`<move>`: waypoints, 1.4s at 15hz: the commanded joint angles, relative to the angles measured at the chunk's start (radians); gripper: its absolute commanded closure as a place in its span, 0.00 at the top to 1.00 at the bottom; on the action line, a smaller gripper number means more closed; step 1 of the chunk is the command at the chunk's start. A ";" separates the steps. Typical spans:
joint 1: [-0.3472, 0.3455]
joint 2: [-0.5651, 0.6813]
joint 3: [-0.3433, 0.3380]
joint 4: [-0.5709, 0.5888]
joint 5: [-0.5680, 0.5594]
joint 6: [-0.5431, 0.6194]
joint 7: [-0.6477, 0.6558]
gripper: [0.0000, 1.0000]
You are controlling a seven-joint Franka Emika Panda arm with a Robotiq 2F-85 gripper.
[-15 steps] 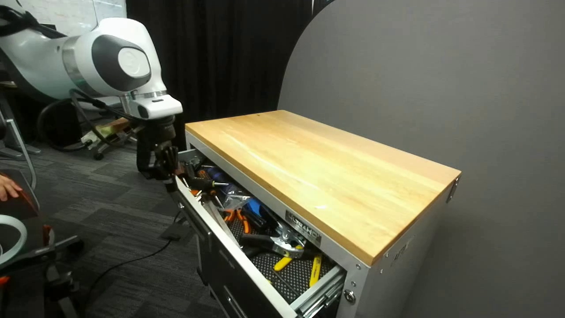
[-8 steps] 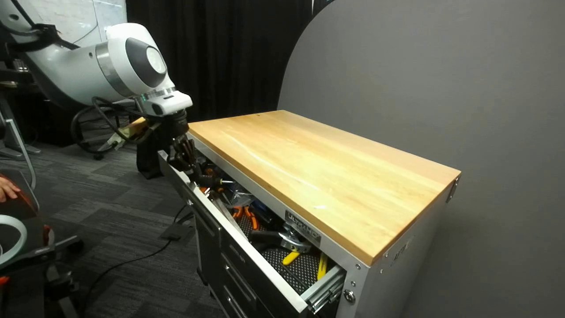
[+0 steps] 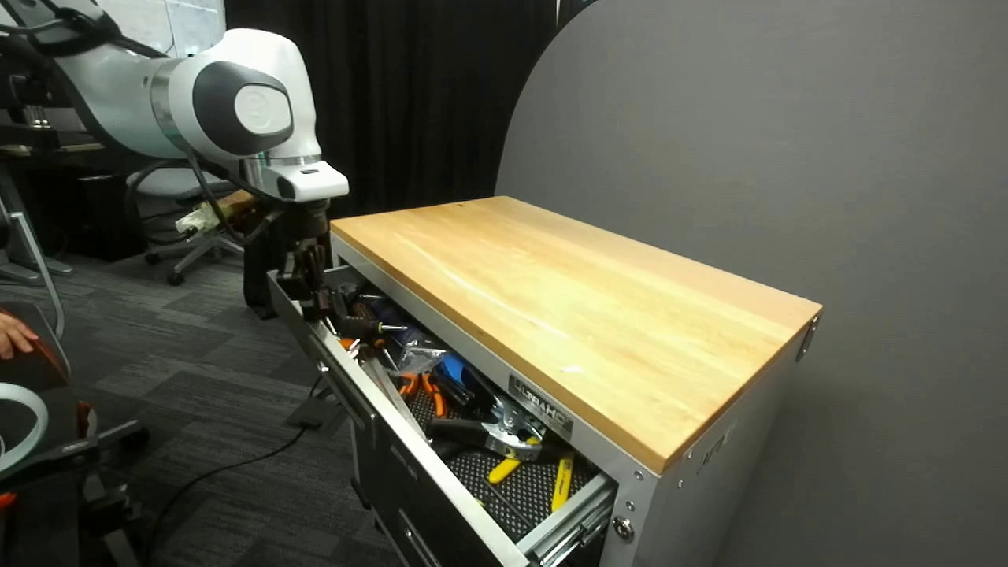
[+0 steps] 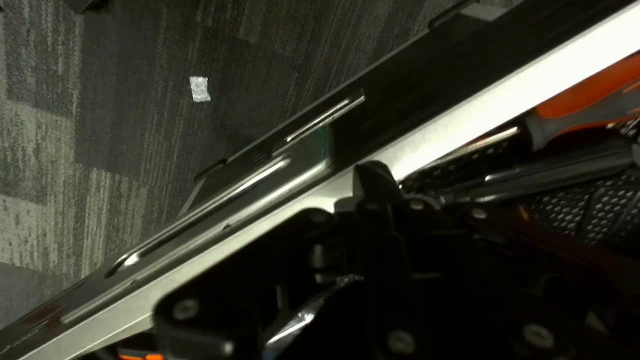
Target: Put the screwdriver in the open drawer and then close the drawer
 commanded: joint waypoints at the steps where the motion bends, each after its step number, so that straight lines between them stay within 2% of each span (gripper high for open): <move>1: -0.069 -0.034 0.115 -0.018 0.223 -0.070 -0.258 0.00; 2: -0.073 -0.033 0.127 -0.011 0.286 -0.110 -0.330 0.00; 3: -0.051 -0.035 0.110 -0.006 0.335 -0.153 -0.383 0.00; 5: -0.025 -0.031 0.079 -0.013 0.315 -0.175 -0.380 0.00; 9: 0.056 0.009 -0.018 -0.032 0.054 -0.039 -0.194 0.00; 15: 0.213 0.089 -0.168 0.024 -0.394 0.073 0.228 0.00; 17: 0.255 0.108 -0.168 0.055 -0.540 0.075 0.354 0.00; 21: 0.270 0.163 -0.130 0.149 -0.773 0.040 0.538 0.00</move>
